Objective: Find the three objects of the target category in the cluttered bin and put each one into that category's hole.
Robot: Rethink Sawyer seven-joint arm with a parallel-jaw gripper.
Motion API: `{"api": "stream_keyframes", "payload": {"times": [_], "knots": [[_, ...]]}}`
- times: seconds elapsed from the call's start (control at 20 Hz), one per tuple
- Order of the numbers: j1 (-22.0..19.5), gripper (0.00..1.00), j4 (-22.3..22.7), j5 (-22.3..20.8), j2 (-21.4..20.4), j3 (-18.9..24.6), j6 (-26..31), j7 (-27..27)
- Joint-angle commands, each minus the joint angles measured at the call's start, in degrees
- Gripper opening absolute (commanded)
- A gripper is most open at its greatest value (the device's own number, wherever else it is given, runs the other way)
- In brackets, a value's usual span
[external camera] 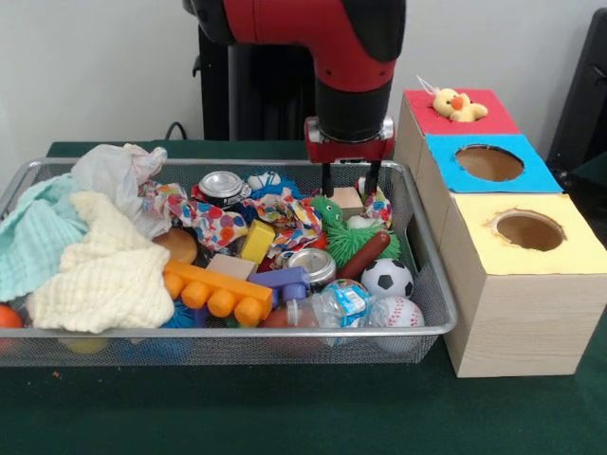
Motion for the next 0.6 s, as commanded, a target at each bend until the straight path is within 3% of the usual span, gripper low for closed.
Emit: {"api": "stream_keyframes", "payload": {"times": [0.05, 0.25, 0.4, 0.6], "knots": [[0.12, 1.00, 0.01, -2.98, 5.65, -3.87, -6.81, 10.14], [-1.17, 1.00, -0.68, -3.38, 7.44, -3.37, -12.45, 8.60], [-1.05, 1.00, -1.40, -6.05, 7.97, -4.36, -18.52, 7.06], [-3.10, 1.00, -5.22, -10.25, 10.32, -5.28, -20.56, 2.24]]}}
